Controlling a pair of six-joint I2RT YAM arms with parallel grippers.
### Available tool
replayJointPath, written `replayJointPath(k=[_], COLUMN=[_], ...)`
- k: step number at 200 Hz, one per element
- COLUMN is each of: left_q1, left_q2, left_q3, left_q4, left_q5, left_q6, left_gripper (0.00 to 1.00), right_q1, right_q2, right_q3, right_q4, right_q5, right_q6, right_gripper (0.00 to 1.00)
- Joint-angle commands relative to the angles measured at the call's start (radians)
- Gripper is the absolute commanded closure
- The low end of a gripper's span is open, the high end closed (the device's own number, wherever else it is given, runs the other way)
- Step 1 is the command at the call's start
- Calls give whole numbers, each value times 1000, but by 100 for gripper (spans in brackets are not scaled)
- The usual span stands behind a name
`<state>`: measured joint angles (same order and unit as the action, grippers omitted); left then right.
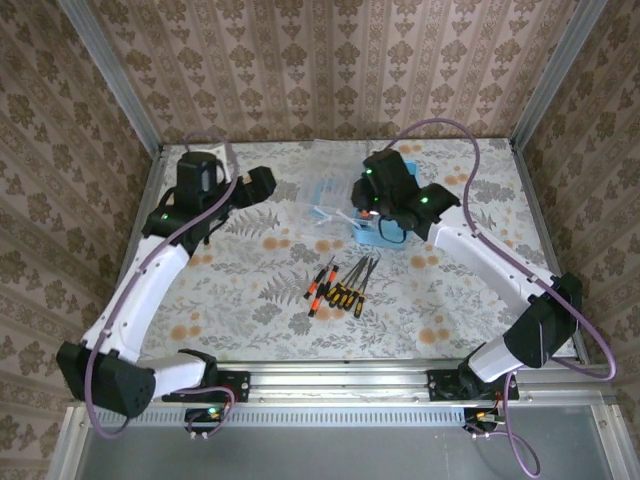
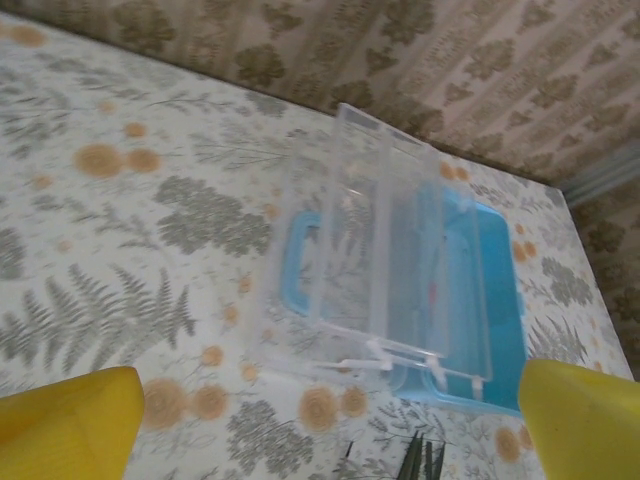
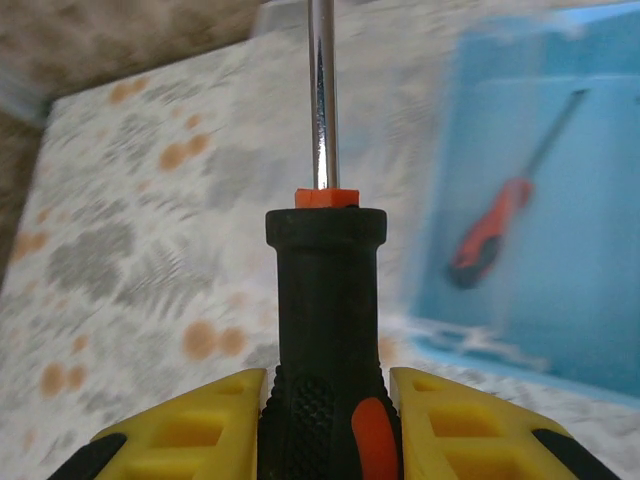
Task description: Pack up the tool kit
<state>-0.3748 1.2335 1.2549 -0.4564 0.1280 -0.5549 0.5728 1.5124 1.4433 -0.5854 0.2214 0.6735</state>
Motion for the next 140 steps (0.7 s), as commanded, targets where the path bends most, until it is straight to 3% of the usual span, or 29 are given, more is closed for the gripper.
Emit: replayJointPath(k=[1, 34, 69, 105, 140], left_q1=[-52, -76, -131, -133, -170], left_q2=[69, 193, 208, 160, 103], left_q3=[57, 92, 61, -13, -56], left_q4=[27, 41, 38, 62, 66], left_q5=[7, 160, 169, 129, -32], left_q6=[69, 133, 192, 180, 190], left_gripper=[2, 4, 3, 3, 1], right_q1=[-85, -194, -254, -277, -282], right_q2=[7, 117, 260, 381, 470], right_q3=[-54, -52, -8, 42, 120], right_q4=[-12, -4, -3, -21, -62], right_q5=[4, -23, -49, -1, -2], right_q6=[-38, -77, -115, -132, -135], right_gripper=[75, 76, 76, 76, 75])
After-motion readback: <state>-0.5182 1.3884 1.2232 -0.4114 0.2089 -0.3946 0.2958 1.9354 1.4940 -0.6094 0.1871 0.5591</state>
